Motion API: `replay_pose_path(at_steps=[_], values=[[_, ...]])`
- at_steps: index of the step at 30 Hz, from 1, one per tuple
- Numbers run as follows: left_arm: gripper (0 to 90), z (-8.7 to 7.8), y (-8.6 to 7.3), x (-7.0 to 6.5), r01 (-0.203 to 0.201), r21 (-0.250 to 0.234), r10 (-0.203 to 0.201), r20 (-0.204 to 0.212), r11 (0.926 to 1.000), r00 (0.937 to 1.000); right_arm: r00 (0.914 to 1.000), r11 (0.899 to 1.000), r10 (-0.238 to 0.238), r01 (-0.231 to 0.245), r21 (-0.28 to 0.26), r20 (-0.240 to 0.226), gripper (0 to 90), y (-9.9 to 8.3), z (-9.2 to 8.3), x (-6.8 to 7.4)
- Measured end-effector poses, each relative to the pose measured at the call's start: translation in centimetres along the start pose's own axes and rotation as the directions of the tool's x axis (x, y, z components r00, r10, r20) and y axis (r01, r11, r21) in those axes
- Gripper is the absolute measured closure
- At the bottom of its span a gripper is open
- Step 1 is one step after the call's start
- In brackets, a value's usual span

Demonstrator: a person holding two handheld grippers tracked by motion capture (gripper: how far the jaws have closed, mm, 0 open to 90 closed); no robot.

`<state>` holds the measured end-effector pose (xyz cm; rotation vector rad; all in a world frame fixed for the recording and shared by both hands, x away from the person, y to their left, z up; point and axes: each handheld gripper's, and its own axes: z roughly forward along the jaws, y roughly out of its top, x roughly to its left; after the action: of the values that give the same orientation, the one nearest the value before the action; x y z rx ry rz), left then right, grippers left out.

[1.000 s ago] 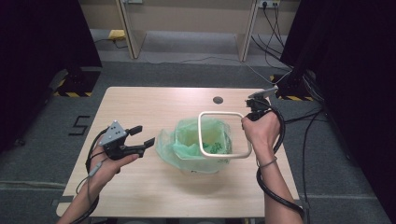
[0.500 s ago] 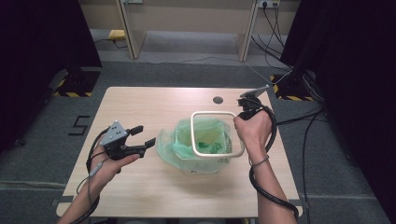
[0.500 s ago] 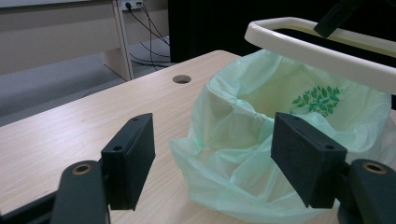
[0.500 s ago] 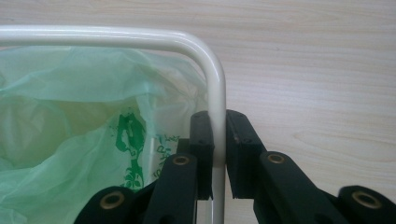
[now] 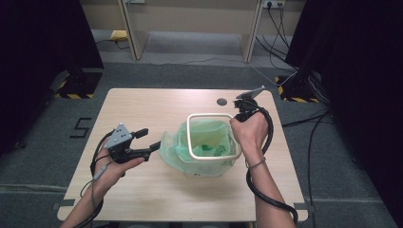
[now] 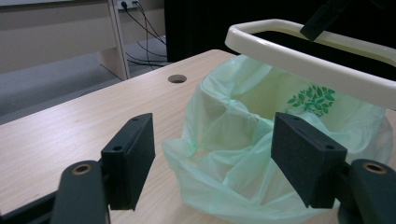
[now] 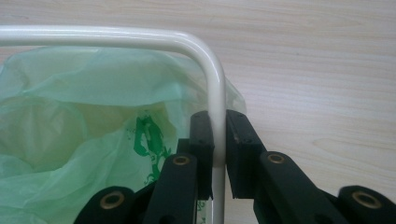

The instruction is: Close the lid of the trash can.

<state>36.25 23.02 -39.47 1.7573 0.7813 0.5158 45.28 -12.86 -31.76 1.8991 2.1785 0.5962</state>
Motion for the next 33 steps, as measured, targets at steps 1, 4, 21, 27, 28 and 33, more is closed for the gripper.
replay_pose_path(at_steps=[1, 4, 21, 27, 28, 33], values=[[29.4, 0.1, 0.0, -0.1, 0.001, -0.001, -0.001, 0.002, 1.0000, 1.0000, 1.0000, 1.000, -0.003, 0.003, -0.001, -0.001, 82.0, 0.0, 0.1, 0.2], [29.3, 0.1, 0.1, -0.2, -0.004, 0.003, 0.004, 0.005, 1.0000, 1.0000, 1.0000, 1.000, -0.007, 0.007, 0.000, -0.006, 82.0, 0.1, 0.3, 0.6], [29.1, 0.2, 0.5, -0.6, -0.008, -0.013, 0.008, 0.016, 0.9999, 0.9998, 0.9997, 1.000, -0.021, 0.021, -0.014, -0.009, 82.0, 0.6, 0.8, 2.5], [29.0, 0.2, 0.8, -0.9, -0.014, -0.017, 0.015, 0.023, 0.9998, 0.9996, 0.9998, 1.000, -0.019, 0.019, -0.012, -0.005, 82.0, 0.5, 1.2, 2.9], [29.0, 0.2, 0.9, -1.0, -0.014, -0.017, 0.015, 0.026, 0.9998, 0.9996, 0.9998, 1.000, -0.017, 0.017, -0.010, -0.006, 82.0, 0.5, 1.3, 2.9], [29.0, 0.6, 1.1, -1.4, -0.019, -0.013, 0.020, 0.037, 0.9997, 0.9991, 0.9999, 1.000, -0.015, 0.015, -0.009, 0.000, 82.0, 0.4, 1.6, 2.9]])
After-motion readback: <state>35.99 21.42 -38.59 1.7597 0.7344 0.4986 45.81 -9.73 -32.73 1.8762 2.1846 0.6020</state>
